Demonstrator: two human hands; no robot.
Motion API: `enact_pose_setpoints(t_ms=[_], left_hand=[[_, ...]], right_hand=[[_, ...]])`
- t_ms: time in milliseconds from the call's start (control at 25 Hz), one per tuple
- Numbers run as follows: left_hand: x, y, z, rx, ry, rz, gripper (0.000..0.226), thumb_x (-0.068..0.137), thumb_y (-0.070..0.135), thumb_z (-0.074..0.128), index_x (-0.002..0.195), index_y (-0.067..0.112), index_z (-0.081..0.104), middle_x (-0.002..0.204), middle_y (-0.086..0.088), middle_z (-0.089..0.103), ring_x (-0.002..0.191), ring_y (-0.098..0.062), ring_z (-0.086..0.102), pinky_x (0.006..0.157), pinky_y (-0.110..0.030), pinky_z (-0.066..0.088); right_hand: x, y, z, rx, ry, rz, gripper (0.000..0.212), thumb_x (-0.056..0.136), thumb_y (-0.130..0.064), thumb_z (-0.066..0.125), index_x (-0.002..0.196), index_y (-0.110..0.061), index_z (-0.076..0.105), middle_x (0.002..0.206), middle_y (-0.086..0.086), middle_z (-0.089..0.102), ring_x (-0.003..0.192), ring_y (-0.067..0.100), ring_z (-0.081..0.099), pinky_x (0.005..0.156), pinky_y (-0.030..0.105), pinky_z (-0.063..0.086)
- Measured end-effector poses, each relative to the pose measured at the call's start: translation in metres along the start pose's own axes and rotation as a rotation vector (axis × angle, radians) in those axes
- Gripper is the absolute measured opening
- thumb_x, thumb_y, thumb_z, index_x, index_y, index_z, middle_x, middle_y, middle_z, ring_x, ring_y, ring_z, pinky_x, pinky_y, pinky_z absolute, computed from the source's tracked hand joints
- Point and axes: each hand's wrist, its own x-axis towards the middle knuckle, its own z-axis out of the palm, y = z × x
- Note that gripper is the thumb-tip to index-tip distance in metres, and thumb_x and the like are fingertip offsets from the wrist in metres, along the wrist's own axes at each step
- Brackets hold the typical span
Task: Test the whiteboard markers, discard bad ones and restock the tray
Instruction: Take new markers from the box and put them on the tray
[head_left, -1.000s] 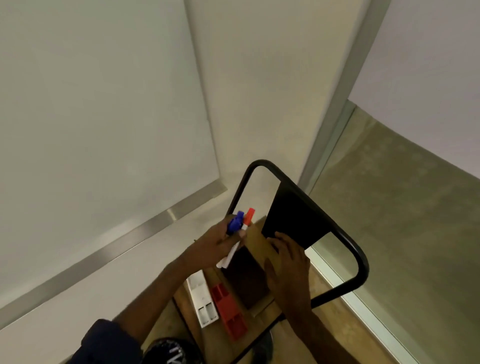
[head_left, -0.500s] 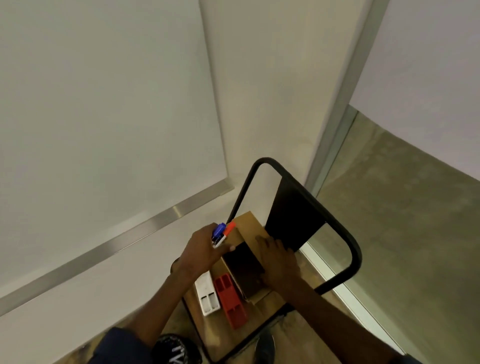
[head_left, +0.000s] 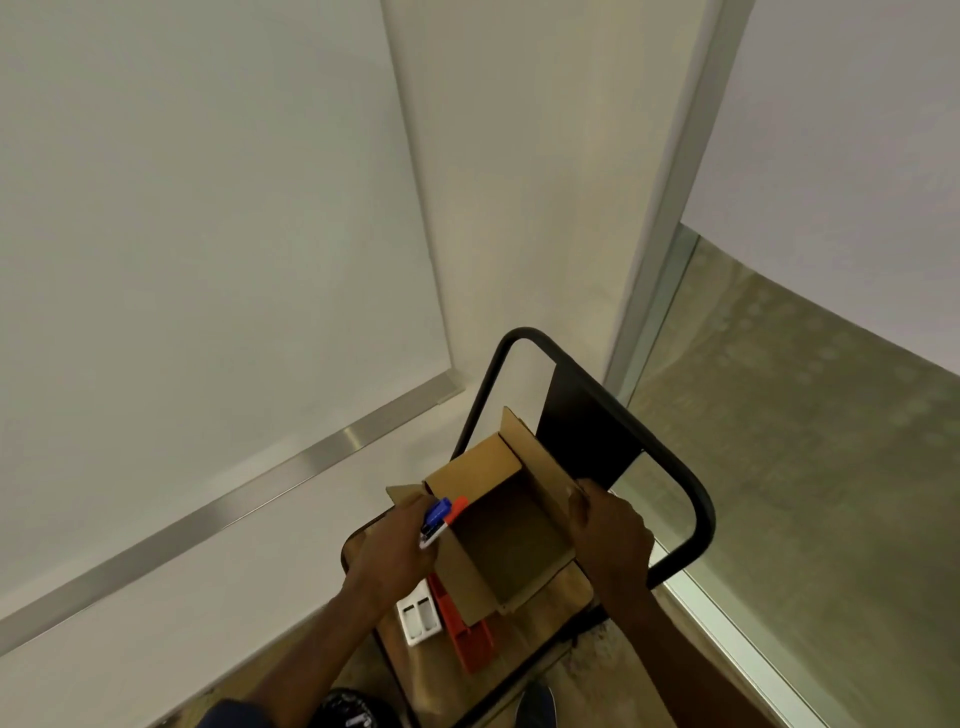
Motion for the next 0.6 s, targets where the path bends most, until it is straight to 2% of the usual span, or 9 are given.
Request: enact_pose_setpoints(t_ms=[80, 160, 240, 280, 360, 440, 520, 600], left_hand=[[-0.002, 0.005, 0.002, 0.012, 0.012, 0.019, 0.034, 0.088, 0.024, 0.068, 0.12, 0.02, 0.057, 0.105, 0.005, 0.062, 0.087, -0.009, 0.054, 0.073, -0.015, 0.039], [0.001, 0.014, 0.0, -0.073, 0.043, 0.008, 0.022, 0.091, 0.03, 0.068, 0.108, 0.022, 0.057, 0.089, 0.01, 0.058, 0.074, -0.007, 0.053, 0.064, -0.011, 0.037], [0.008, 0.021, 0.001, -0.329, 0.087, -0.103, 0.014, 0.092, 0.028, 0.069, 0.093, 0.02, 0.057, 0.073, 0.009, 0.061, 0.061, -0.007, 0.058, 0.057, -0.011, 0.043], [0.012, 0.024, 0.002, -0.514, 0.09, -0.173, 0.011, 0.092, 0.024, 0.068, 0.09, 0.019, 0.058, 0.069, 0.006, 0.066, 0.061, -0.008, 0.064, 0.058, -0.012, 0.048], [0.019, 0.027, 0.005, -0.931, 0.064, -0.288, 0.003, 0.094, 0.014, 0.065, 0.095, 0.015, 0.063, 0.081, 0.0, 0.075, 0.081, -0.016, 0.073, 0.071, -0.026, 0.06], [0.026, 0.029, 0.013, -1.243, 0.013, -0.39, 0.008, 0.093, 0.003, 0.062, 0.1, 0.006, 0.065, 0.097, -0.013, 0.075, 0.096, -0.029, 0.073, 0.082, -0.035, 0.062], [0.032, 0.031, 0.026, -1.433, -0.032, -0.497, 0.013, 0.094, -0.005, 0.056, 0.098, 0.004, 0.065, 0.098, -0.017, 0.073, 0.092, -0.029, 0.073, 0.081, -0.038, 0.062], [0.036, 0.031, 0.039, -1.54, -0.069, -0.585, 0.02, 0.096, -0.007, 0.049, 0.109, 0.002, 0.062, 0.097, -0.016, 0.073, 0.083, -0.026, 0.075, 0.072, -0.036, 0.064]], right_hand=[[-0.002, 0.002, 0.008, 0.0, 0.007, 0.045, 0.03, 0.1, -0.044, 0.046, 0.106, -0.024, 0.066, 0.075, -0.004, 0.058, 0.068, 0.01, 0.054, 0.058, 0.022, 0.037], [-0.005, -0.006, 0.009, 0.291, -0.027, 0.124, 0.033, 0.098, -0.044, 0.051, 0.12, -0.022, 0.063, 0.096, 0.001, 0.068, 0.087, 0.014, 0.064, 0.07, 0.02, 0.044], [-0.017, -0.021, 0.008, 0.673, -0.007, 0.209, 0.041, 0.096, -0.041, 0.056, 0.132, -0.022, 0.054, 0.124, -0.002, 0.064, 0.108, 0.011, 0.063, 0.081, 0.016, 0.045], [-0.025, -0.031, 0.008, 0.751, 0.013, 0.189, 0.044, 0.096, -0.037, 0.058, 0.137, -0.023, 0.049, 0.134, -0.004, 0.057, 0.117, 0.009, 0.057, 0.086, 0.014, 0.043], [-0.042, -0.042, 0.015, 0.672, -0.011, 0.022, 0.054, 0.097, -0.027, 0.06, 0.146, -0.022, 0.039, 0.151, -0.006, 0.039, 0.136, 0.008, 0.038, 0.103, 0.015, 0.032], [-0.047, -0.039, 0.031, 0.53, -0.138, -0.039, 0.07, 0.093, -0.022, 0.066, 0.152, -0.019, 0.029, 0.16, -0.001, 0.022, 0.145, 0.015, 0.021, 0.111, 0.027, 0.023], [-0.047, -0.034, 0.037, 0.529, -0.258, 0.034, 0.075, 0.093, -0.027, 0.065, 0.154, -0.02, 0.022, 0.16, 0.003, 0.02, 0.146, 0.021, 0.022, 0.11, 0.035, 0.027], [-0.048, -0.032, 0.033, 0.526, -0.331, 0.021, 0.061, 0.097, -0.042, 0.053, 0.151, -0.032, 0.026, 0.156, 0.002, 0.032, 0.143, 0.02, 0.033, 0.112, 0.038, 0.034]])
